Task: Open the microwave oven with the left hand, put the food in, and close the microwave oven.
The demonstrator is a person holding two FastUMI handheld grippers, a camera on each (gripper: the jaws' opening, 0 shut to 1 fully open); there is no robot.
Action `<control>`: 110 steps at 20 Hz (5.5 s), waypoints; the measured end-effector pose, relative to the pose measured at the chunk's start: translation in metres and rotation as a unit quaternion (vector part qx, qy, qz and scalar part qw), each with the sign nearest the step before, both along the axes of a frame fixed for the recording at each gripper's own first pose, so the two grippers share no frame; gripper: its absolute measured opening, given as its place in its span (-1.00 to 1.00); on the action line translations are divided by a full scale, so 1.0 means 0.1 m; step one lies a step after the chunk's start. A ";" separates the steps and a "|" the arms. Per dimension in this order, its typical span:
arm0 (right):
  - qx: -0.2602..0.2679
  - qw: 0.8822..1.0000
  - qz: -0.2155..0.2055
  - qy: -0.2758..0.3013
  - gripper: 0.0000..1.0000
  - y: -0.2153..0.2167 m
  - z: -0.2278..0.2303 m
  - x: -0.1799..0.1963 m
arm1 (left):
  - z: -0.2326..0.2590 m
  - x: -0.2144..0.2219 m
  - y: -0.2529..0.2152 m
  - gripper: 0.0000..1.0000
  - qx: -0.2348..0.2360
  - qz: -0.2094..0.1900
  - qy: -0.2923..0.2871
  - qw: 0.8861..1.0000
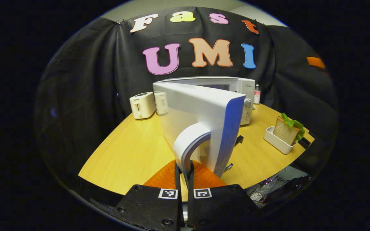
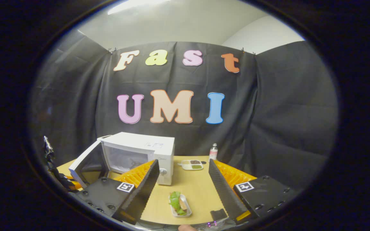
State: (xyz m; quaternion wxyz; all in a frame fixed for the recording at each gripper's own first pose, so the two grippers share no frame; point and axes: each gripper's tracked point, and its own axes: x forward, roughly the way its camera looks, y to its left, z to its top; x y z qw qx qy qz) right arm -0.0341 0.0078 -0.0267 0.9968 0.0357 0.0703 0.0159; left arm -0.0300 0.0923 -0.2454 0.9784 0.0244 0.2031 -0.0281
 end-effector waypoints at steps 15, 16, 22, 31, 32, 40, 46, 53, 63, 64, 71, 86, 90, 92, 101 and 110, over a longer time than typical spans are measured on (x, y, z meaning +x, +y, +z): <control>-0.019 0.997 0.012 0.069 0.94 0.39 -0.48 -0.08 | -0.09 -0.12 0.84 0.72 -0.078 0.015 0.061 0.995; -0.018 0.997 0.016 0.077 0.94 0.38 -0.55 -0.03 | -0.05 -0.15 0.87 0.87 -0.067 0.027 0.059 0.996; -0.019 0.993 0.034 0.110 0.94 0.32 -0.93 0.25 | 0.47 -0.35 0.90 0.84 -0.037 0.046 0.033 0.998; -0.046 0.984 0.050 0.166 0.96 0.29 -1.62 0.46 | 2.29 -0.30 0.75 0.84 0.062 0.056 -0.155 0.984; -0.048 0.981 0.058 0.179 0.96 0.30 -1.73 0.45 | 2.39 -0.25 0.68 0.82 0.067 0.051 -0.168 0.982; -0.058 0.970 0.051 0.230 0.96 0.11 -2.34 0.51 | 2.81 0.14 0.22 0.92 -0.034 0.059 -0.212 0.975; -0.047 0.959 0.059 0.273 0.89 0.13 -2.78 0.52 | 2.75 0.21 0.06 0.84 -0.041 0.046 -0.199 0.978; -0.038 0.953 0.044 0.298 0.29 0.12 -2.99 0.51 | 2.65 0.26 -0.08 0.84 -0.065 0.041 -0.175 0.982; -0.022 0.947 0.042 0.316 -0.40 0.01 -2.93 0.52 | 2.61 0.32 -0.15 0.84 -0.070 0.027 -0.168 0.983; -0.015 0.948 0.040 0.316 -0.40 -0.01 -2.90 0.53 | 2.60 0.32 -0.12 0.84 -0.068 0.029 -0.169 0.983; 0.026 0.952 0.039 0.302 -0.27 0.05 -2.71 0.64 | 2.51 0.31 -0.03 0.83 -0.085 0.043 -0.156 0.983; 0.147 0.942 0.148 0.262 -0.27 1.12 -2.28 1.18 | 2.49 0.56 0.00 0.84 -0.062 0.072 -0.147 0.985; 0.178 0.938 0.142 0.261 -0.27 1.52 -2.22 1.30 | 2.37 0.66 0.09 0.84 -0.055 0.059 -0.136 0.987; 0.192 0.937 0.127 0.261 -0.28 1.69 -2.19 1.39 | 2.38 0.75 0.19 0.84 -0.060 0.047 -0.137 0.988; 0.338 0.903 0.066 0.258 -0.28 2.61 -2.17 2.02 | 2.28 0.91 0.27 0.83 -0.078 -0.039 -0.144 0.986; 0.446 0.868 -0.009 0.217 -0.28 3.30 -2.32 2.56 | 2.37 1.25 0.62 0.83 -0.115 -0.048 -0.138 0.983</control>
